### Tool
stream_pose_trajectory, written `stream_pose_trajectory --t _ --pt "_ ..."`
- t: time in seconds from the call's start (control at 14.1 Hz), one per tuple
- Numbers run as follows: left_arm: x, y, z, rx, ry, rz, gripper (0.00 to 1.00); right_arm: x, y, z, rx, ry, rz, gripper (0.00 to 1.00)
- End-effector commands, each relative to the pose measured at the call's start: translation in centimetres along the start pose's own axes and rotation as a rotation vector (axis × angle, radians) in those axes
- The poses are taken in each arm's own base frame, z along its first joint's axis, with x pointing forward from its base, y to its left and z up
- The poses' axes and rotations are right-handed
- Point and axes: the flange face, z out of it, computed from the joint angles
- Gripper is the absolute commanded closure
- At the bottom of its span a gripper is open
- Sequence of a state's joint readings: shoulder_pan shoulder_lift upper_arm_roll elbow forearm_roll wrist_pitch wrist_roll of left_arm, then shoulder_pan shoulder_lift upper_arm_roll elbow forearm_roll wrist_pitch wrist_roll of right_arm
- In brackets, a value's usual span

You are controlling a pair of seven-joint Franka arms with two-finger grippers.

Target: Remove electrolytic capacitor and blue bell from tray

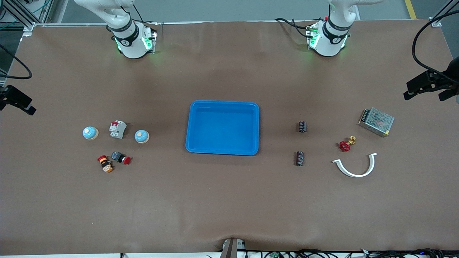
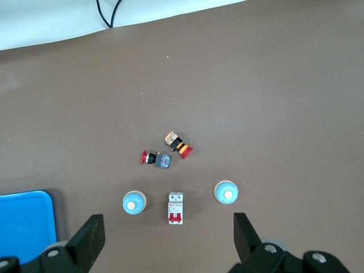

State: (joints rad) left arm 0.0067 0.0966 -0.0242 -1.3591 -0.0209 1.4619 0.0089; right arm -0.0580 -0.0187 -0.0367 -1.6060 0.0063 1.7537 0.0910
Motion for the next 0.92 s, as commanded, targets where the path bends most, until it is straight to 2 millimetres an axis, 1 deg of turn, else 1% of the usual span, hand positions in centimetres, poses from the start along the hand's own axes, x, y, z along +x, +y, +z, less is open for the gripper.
stream_pose_trajectory --t 0.0,0.07,0.28,0.64,0.78,0.85 --pt "-0.3 -0.7 -0.4 -0.012 -0.009 0.005 0.0 0.0 -0.8 -0.6 -0.008 -0.005 0.006 0.0" --pt "-0.3 -0.8 -0.5 -0.009 -0.006 0.004 0.0 0.0 -0.9 -0.6 -0.007 -0.005 -0.011 0.0" --pt "0.1 -0.8 0.1 -0.01 -0.012 0.002 0.0 0.2 -0.4 -1.1 -0.008 0.006 -0.17 0.0" --pt "0.2 -0.9 0.4 0.026 -0.016 0.029 0.0 0.2 0.3 -1.3 0.002 0.01 -0.156 0.0" --pt "0.9 -0.4 1.3 0.047 -0.025 0.04 0.0 0.2 0.3 -1.2 0.002 0.007 -0.156 0.0" --pt "1.1 -0.4 1.3 0.047 -0.012 0.041 0.0 0.2 0.4 -1.3 0.003 0.01 -0.156 0.0"
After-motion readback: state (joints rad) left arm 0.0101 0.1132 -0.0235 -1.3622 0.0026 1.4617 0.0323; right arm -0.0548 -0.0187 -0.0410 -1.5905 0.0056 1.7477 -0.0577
